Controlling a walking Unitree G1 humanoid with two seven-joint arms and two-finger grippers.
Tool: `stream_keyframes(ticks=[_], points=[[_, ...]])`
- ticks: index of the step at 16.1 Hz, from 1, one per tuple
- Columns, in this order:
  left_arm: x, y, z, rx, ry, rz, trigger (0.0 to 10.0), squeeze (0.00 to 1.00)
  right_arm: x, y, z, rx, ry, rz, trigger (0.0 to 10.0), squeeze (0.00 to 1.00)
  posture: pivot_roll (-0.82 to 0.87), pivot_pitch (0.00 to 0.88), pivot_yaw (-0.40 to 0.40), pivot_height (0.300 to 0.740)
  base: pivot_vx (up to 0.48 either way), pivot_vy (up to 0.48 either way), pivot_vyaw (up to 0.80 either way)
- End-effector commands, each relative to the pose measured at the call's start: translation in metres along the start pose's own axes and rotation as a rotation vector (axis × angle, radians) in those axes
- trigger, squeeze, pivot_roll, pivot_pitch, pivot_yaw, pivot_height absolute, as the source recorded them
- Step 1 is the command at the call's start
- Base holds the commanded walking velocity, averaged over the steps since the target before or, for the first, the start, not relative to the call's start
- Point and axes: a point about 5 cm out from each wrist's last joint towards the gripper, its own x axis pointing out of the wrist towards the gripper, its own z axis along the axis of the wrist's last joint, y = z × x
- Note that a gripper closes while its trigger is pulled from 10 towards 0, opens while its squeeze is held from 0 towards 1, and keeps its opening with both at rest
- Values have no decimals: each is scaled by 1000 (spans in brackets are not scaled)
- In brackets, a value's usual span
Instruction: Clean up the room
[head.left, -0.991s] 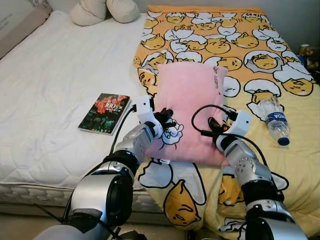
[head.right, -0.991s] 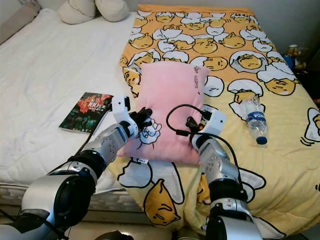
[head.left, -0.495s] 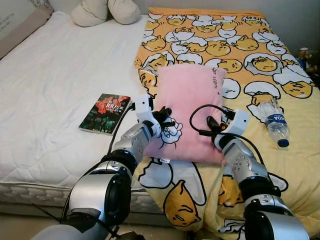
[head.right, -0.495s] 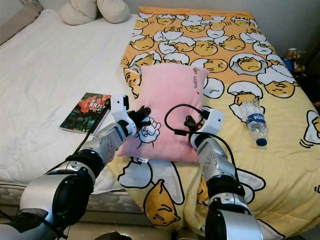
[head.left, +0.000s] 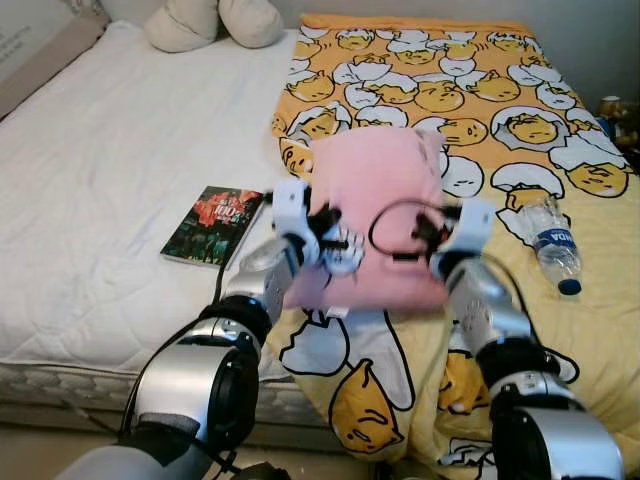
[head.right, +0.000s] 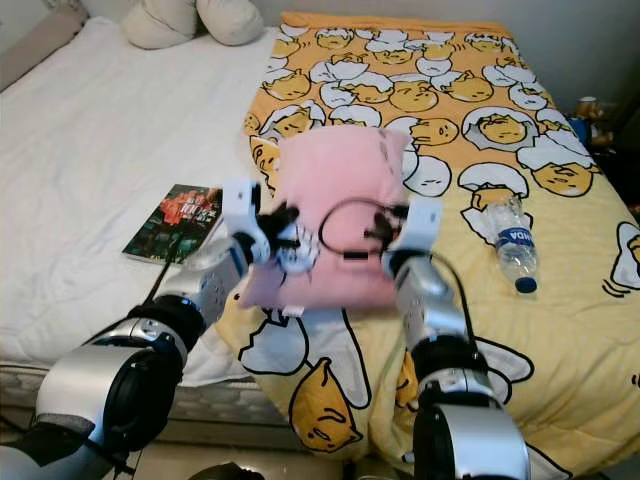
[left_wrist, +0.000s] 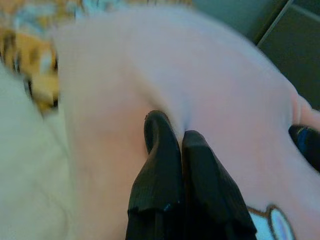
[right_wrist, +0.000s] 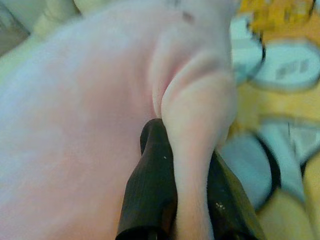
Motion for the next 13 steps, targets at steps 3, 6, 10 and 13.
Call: stream_keyframes(ticks=[3, 6, 10, 13], points=[[5, 2, 70, 105, -257, 5, 10000, 0, 5, -2, 54, -27, -235, -30, 10000, 0, -122, 0, 49, 740, 0, 0, 0], [-3, 10, 115, 184, -412, 37, 10000, 0, 0, 1, 86, -64, -380, -50, 10000, 0, -118, 0, 45, 740, 0, 0, 0], [-11, 14, 131, 290, -478, 69, 10000, 0, -4, 3, 94, -88, -421, -60, 10000, 0, -113, 0, 38, 740, 0, 105, 0], [-11, 21, 114, 319, -411, 140, 10000, 0, -6, 6, 77, -101, -376, -56, 10000, 0, -108, 0, 35, 740, 0, 436, 0]])
